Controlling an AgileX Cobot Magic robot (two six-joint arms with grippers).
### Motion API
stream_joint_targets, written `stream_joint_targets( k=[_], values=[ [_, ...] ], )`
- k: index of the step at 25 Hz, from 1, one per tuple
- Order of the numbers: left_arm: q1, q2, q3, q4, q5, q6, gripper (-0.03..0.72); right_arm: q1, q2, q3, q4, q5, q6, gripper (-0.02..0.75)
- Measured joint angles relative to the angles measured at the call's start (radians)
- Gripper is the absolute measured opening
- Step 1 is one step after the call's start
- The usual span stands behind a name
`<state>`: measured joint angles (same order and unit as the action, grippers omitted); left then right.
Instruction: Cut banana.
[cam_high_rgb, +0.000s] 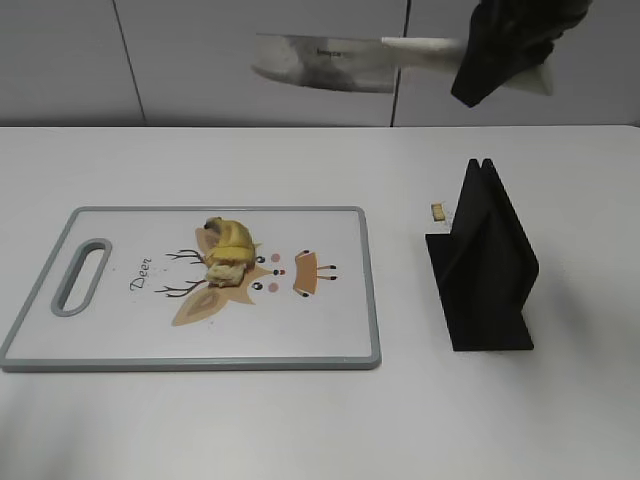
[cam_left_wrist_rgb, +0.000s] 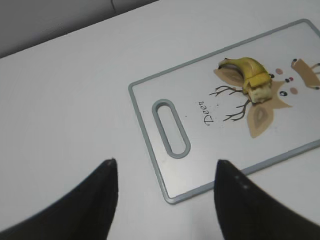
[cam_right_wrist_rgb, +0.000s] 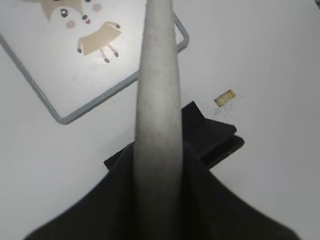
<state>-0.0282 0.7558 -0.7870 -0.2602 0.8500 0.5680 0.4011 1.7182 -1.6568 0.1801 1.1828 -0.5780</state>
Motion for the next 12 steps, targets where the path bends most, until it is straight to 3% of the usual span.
stream_joint_targets(
  k=[8,12],
  values=[
    [-0.005,0.284,-0.262,-0.126,0.167,0.349,0.585,0.0,0.051,-0.017,0.132,0.015,-0.389,0.172],
    [-0.041,0.426,-0.392,-0.153,0.209,0.433,0.585,0.0,0.076,-0.017,0.186,0.014,-0.495,0.172]
  ],
)
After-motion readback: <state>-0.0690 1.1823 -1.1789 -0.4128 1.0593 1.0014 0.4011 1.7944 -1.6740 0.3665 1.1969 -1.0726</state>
